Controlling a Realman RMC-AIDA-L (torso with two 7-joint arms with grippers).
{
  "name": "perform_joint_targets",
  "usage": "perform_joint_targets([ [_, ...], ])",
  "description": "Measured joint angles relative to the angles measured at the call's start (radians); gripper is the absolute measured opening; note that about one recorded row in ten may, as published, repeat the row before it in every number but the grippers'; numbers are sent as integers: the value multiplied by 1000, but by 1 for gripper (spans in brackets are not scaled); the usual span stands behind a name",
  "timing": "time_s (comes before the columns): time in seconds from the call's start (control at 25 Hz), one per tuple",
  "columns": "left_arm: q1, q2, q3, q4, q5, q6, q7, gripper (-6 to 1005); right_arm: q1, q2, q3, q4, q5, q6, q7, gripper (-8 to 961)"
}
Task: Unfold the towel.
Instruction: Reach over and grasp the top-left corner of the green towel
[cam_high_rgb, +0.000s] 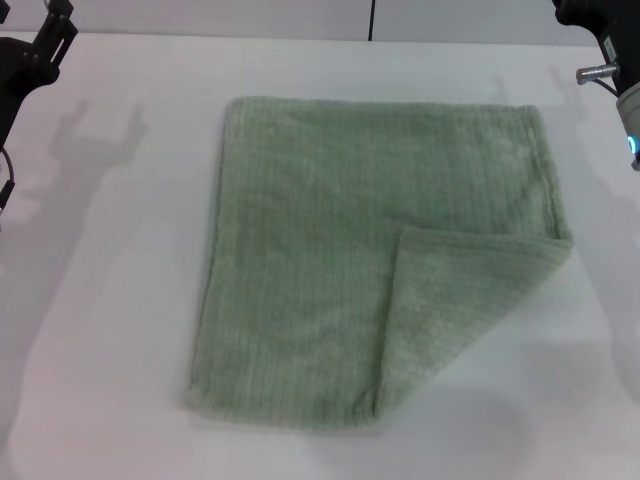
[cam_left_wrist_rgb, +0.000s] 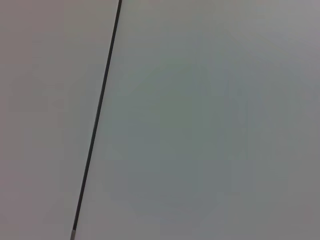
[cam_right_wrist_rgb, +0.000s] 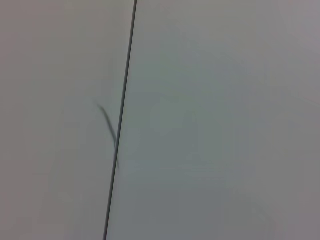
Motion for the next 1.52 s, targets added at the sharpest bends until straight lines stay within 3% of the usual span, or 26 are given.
perform_joint_targets([
  [0.84,-1,0,2,0,0,4,6,772,-4,2,-1,2,0,0,0,785],
  [1.52,-26,1,79,-7,2,-32,13,767,-1,2,-2,2,0,0,0,784],
])
